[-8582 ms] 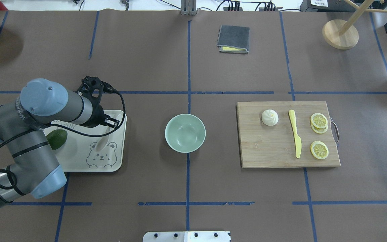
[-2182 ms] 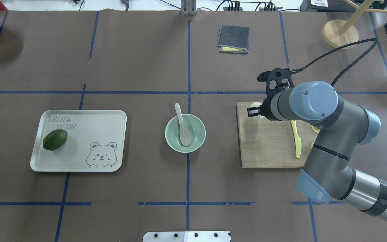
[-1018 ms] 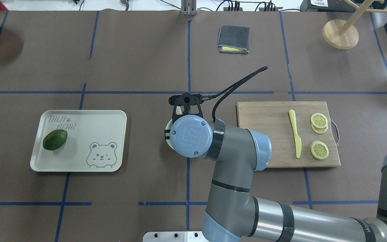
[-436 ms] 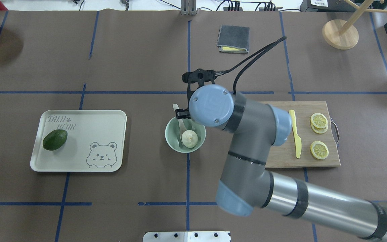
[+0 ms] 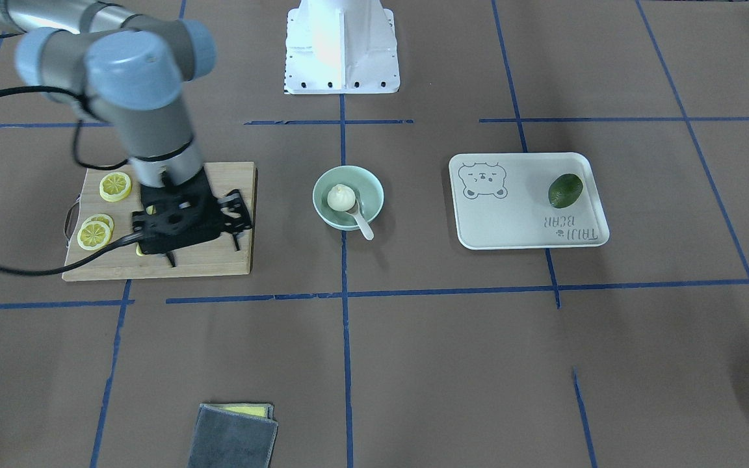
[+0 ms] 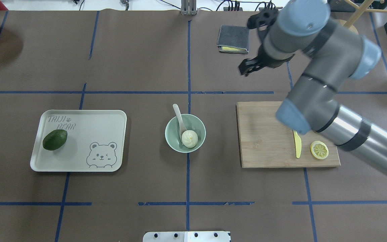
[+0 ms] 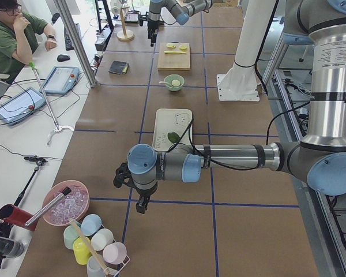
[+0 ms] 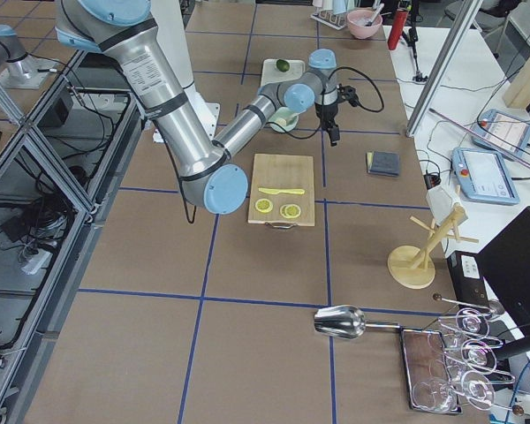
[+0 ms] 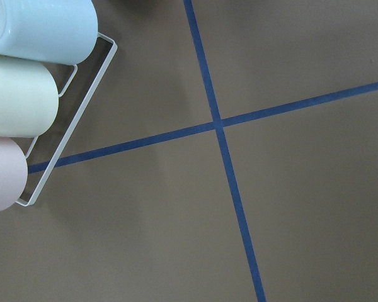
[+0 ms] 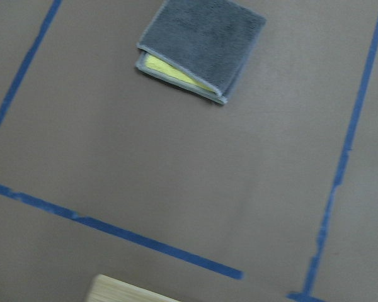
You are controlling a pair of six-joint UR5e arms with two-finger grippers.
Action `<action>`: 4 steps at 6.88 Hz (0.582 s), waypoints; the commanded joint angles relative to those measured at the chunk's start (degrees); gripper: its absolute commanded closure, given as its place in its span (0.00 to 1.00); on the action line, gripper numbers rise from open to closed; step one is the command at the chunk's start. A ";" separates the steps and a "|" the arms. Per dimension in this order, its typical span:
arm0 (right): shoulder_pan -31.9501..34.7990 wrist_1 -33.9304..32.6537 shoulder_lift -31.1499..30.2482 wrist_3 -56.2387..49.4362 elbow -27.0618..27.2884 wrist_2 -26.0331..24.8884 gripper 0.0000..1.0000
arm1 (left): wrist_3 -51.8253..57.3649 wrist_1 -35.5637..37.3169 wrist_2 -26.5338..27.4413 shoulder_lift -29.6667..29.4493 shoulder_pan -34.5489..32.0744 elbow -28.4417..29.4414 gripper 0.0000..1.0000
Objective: Put spoon and bun in bowl
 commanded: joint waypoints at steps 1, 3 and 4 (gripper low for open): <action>16.70 -0.58 -11.43 -25.02 -0.23 10.85 0.00 | -0.05 0.17 0.13 1.14 0.00 -0.43 0.00; 23.16 0.37 -22.75 -32.54 -0.41 9.57 0.00 | 0.30 -0.01 0.04 1.15 0.09 -0.78 0.00; 24.06 6.55 -28.90 -33.27 -0.49 8.69 0.00 | 0.39 -0.36 -0.22 1.15 0.00 -0.79 0.00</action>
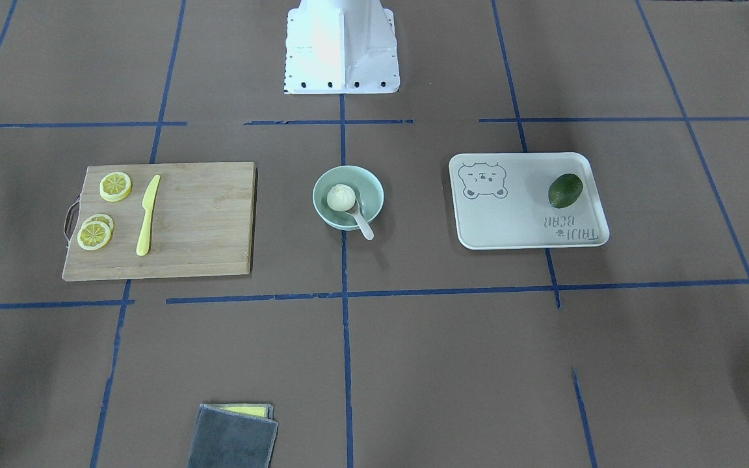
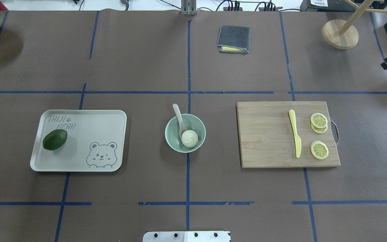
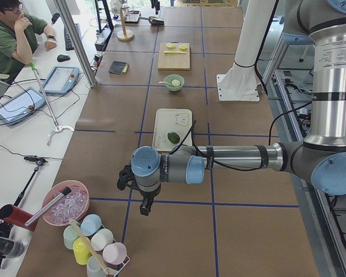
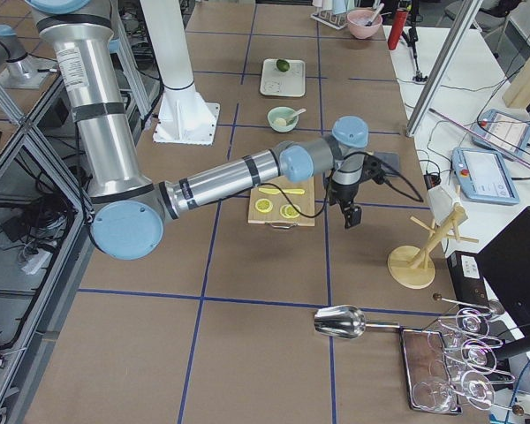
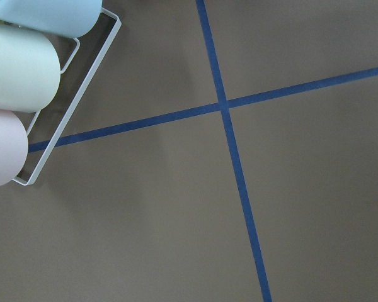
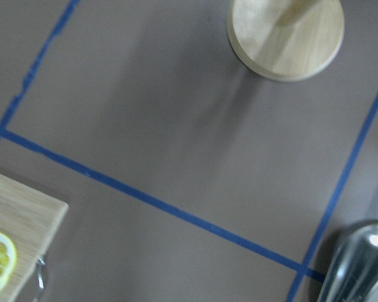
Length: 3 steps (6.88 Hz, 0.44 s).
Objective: Put spoon and bun in bowl
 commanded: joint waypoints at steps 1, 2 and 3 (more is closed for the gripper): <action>2.18 11.60 -13.17 -2.55 -1.44 -0.80 0.00 | 0.11 -0.28 -0.32 0.02 0.03 -0.03 0.00; 5.32 14.71 -15.32 -2.72 -3.80 -0.01 0.00 | 0.11 -0.20 -0.32 0.11 0.03 0.05 0.00; 6.39 14.57 -15.60 -2.55 -4.09 0.52 0.00 | 0.11 -0.20 -0.32 0.11 0.03 0.14 0.00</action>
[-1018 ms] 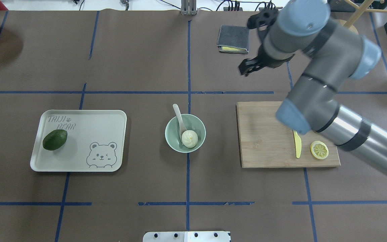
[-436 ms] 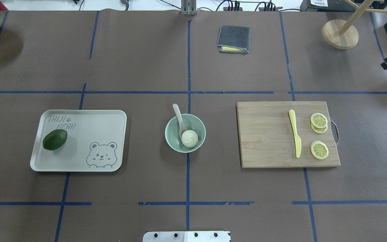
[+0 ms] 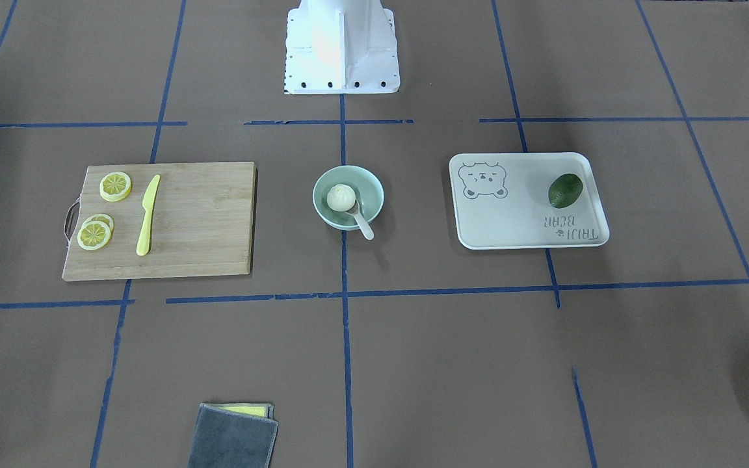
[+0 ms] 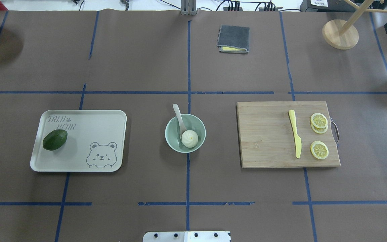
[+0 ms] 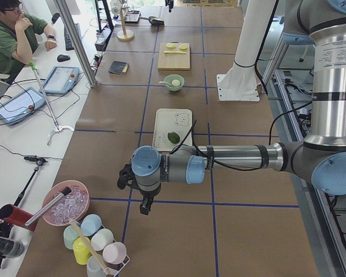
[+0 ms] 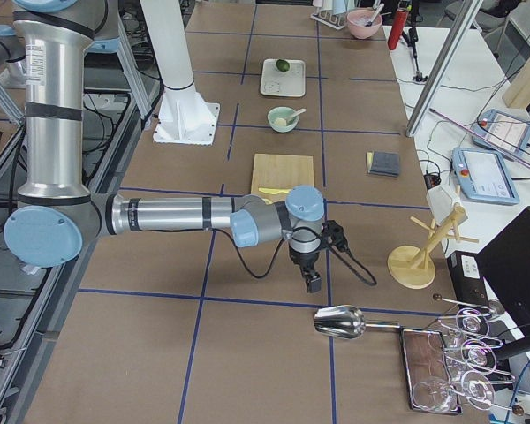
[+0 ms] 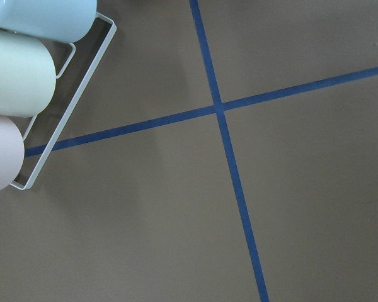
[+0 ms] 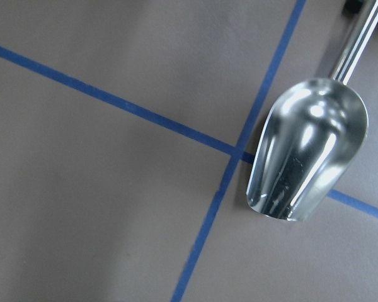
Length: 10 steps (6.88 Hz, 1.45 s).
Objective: Put spoon and bun in bowl
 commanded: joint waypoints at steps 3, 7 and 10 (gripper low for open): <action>4.04 -15.95 3.90 0.50 2.44 3.61 0.00 | -0.08 0.19 0.07 0.03 0.02 0.01 0.00; 4.30 -18.32 2.59 -0.20 4.30 2.73 0.00 | 0.00 0.11 0.06 0.03 0.02 -0.16 0.00; 4.30 -18.32 2.33 0.42 3.95 3.09 0.00 | -0.08 0.11 0.06 0.03 0.02 -0.60 0.00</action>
